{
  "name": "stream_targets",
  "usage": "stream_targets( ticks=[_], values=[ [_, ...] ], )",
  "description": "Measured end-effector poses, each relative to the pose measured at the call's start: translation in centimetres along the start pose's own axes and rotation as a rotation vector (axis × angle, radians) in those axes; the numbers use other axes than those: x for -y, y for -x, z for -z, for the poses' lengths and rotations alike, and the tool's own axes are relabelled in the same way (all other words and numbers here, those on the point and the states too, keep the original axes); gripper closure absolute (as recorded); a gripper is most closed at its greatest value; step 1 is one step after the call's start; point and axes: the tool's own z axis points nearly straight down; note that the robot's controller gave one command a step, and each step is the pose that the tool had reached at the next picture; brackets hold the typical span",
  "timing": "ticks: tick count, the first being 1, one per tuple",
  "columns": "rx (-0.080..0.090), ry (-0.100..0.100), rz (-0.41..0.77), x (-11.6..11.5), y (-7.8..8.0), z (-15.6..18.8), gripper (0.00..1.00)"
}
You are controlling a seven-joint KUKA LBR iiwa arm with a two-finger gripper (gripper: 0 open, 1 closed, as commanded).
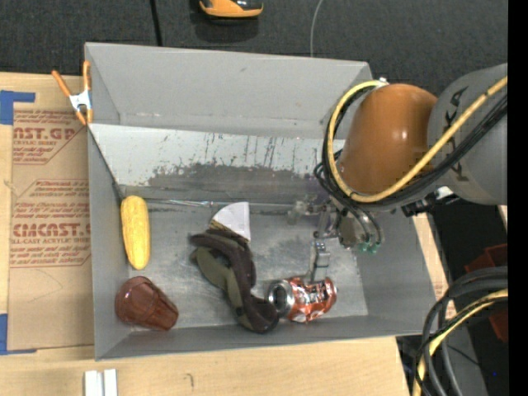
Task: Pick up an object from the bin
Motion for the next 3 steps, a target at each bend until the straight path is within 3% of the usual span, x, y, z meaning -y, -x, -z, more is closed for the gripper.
stream_targets(
  ticks=[1, 2, 3],
  values=[
    [0.009, 0.000, 0.055, 0.7, -0.6, -1.7, 0.00],
    [0.004, 0.000, 0.122, 1.7, -2.1, -7.6, 0.00],
    [-0.005, 0.002, 0.252, 4.9, -2.9, -10.2, 0.00]
  ],
)
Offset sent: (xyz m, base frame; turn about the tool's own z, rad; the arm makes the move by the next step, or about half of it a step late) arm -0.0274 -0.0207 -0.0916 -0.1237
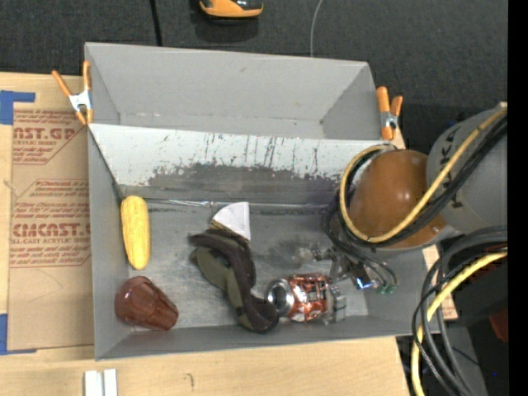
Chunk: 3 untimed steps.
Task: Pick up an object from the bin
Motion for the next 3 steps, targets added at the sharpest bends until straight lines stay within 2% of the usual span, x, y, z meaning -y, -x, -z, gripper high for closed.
stream_targets(
  ticks=[1, 2, 3],
  values=[
    [0.015, -0.006, 0.043, -2.3, 0.4, -2.0, 1.00],
    [0.015, -0.006, 0.043, -2.3, 0.4, -2.0, 1.00],
    [0.006, -0.003, 0.013, -0.9, 4.2, 10.2, 1.00]
  ],
)
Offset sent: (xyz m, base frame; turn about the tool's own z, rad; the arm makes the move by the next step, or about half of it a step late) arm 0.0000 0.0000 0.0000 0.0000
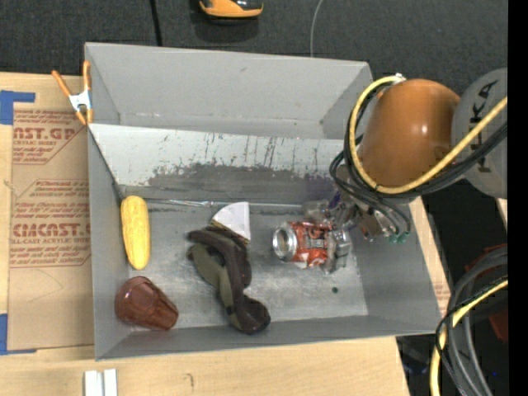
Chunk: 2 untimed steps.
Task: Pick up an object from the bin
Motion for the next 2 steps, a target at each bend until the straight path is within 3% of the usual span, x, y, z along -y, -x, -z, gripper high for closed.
stream_targets(
  ticks=[1, 2],
  values=[
    [0.000, 0.000, 0.000, 0.0, 0.0, 0.0, 1.00],
    [-0.007, 0.002, -0.007, 0.3, -0.8, 4.7, 1.00]
  ],
)
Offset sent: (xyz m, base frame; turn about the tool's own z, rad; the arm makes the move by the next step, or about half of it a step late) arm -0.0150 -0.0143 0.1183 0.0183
